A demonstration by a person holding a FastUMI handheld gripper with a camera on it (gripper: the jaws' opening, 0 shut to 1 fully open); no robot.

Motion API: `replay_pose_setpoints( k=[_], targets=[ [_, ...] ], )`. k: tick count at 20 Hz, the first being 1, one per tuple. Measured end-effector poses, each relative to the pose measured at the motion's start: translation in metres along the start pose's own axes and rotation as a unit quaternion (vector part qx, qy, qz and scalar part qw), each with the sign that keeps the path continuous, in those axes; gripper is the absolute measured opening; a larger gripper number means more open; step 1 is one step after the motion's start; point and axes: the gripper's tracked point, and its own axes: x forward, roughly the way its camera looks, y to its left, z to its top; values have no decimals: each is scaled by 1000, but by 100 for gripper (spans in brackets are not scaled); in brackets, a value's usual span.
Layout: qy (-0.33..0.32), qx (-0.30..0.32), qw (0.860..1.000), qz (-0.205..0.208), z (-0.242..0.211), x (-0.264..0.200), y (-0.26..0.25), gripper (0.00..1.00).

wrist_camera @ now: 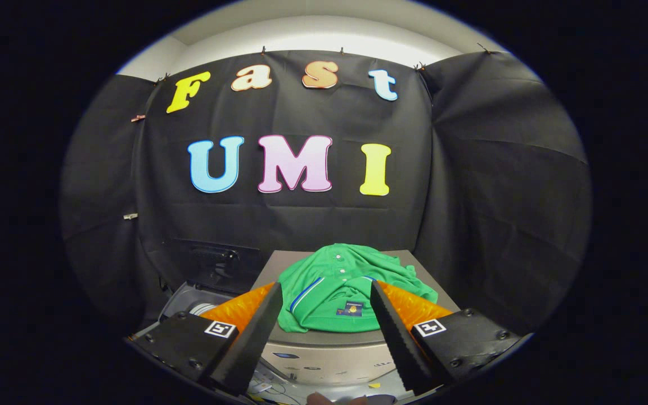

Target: Put the clothes into the washing machine and then close the washing machine lid.

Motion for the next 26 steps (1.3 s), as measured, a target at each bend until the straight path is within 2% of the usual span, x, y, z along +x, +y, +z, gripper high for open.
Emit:
replay_pose_setpoints(
  k=[5, 11, 16, 18, 19, 20, 21, 23, 25, 26],
  targets=[
    [71, -7, 997, 5, -10, 61, -7, 99],
    [117, -10, 993, 10, -21, 135, -10, 99],
    [167, -27, 985, -29, -55, 173, -27, 99],
    [210, -31, 977, -32, -85, 180, -29, 99],
    [216, -19, 976, -19, -84, 180, -24, 99],
    [205, 8, 978, -19, -85, 180, -25, 96],
    [222, 28, 974, -28, -86, 178, -23, 92],
    [229, 16, 973, -34, -87, 181, -27, 86],
    [233, 3, 972, -32, -89, 174, -23, 46],
    [236, 3, 971, -34, -91, 167, -24, 46]
  ],
)
